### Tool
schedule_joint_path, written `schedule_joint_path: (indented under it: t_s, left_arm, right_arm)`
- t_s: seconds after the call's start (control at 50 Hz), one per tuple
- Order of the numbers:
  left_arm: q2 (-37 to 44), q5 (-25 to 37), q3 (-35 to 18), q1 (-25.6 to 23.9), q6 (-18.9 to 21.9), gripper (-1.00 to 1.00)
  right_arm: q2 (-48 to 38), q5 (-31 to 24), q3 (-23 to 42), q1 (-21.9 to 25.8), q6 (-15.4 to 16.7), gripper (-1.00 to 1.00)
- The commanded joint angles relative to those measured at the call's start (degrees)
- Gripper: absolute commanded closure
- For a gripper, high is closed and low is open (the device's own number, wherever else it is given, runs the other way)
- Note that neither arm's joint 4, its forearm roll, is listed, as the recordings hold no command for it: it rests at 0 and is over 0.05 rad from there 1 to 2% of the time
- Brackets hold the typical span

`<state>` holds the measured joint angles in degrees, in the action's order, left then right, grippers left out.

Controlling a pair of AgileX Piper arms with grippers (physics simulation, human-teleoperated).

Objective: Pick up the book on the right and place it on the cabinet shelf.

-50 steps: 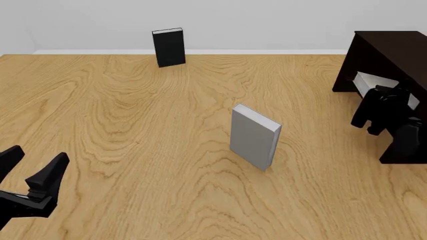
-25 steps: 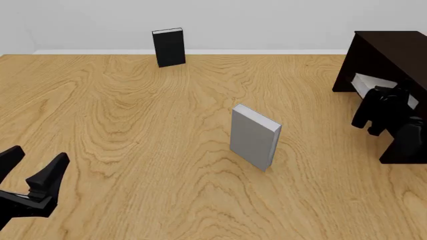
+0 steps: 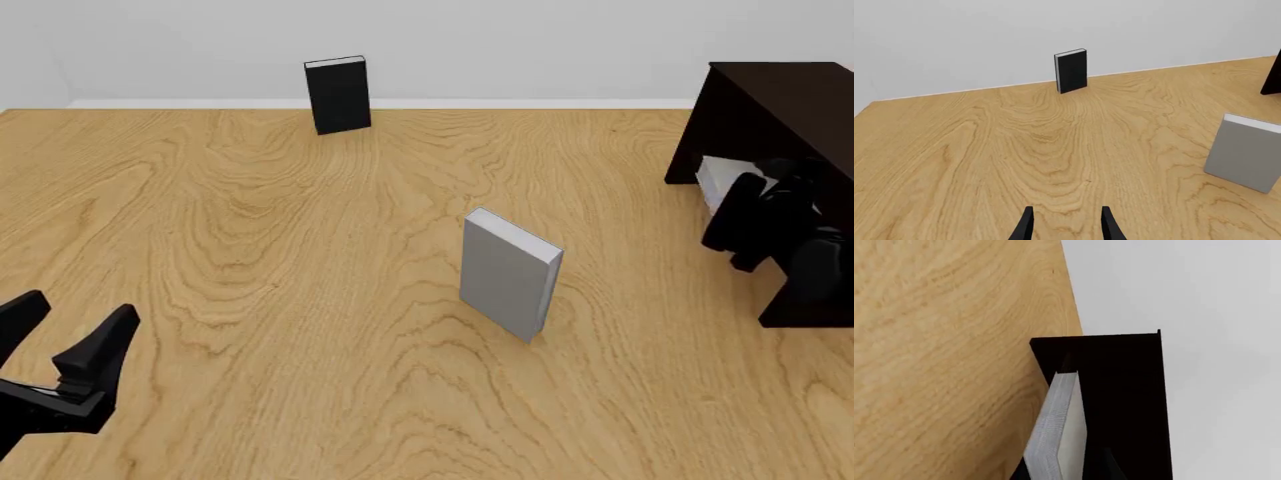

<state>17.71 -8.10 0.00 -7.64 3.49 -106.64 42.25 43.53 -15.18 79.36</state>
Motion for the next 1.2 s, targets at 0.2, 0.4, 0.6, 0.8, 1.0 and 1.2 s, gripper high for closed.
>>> schedule_joint_path:
  t_s: [0.2, 0.4, 0.6, 0.8, 1.0, 1.2]
  left_arm:
    - [0.0, 0.0, 0.0, 0.0, 0.1, -1.0]
    - [0.6, -0.4, 0.0, 0.0, 0.2, -1.0]
    - [-0.2, 0.4, 0.0, 0.0, 0.2, -1.0]
    - [-0.8, 1.1, 0.0, 0.0, 0.3, -1.0]
    - [-0.3, 0.5, 0.0, -0.1, 0.2, -1.0]
    - [1.0, -0.7, 0.0, -0.2, 0.2, -1.0]
  right_arm:
    - [-1.9, -2.3, 2.1, -0.8, -1.4, -1.0]
    - [-2.9, -1.8, 1.5, 0.8, -1.2, -1.0]
    - [-2.9, -2.2, 1.8, 2.1, -1.3, -1.0]
    - [-3.4, -1.9, 1.9, 3.2, -1.1, -1.0]
    - [-2.8, -2.5, 2.4, 4.0, -1.0, -1.0]
    - [-2.4, -3.1, 2.9, 5.5, -0.9, -1.0]
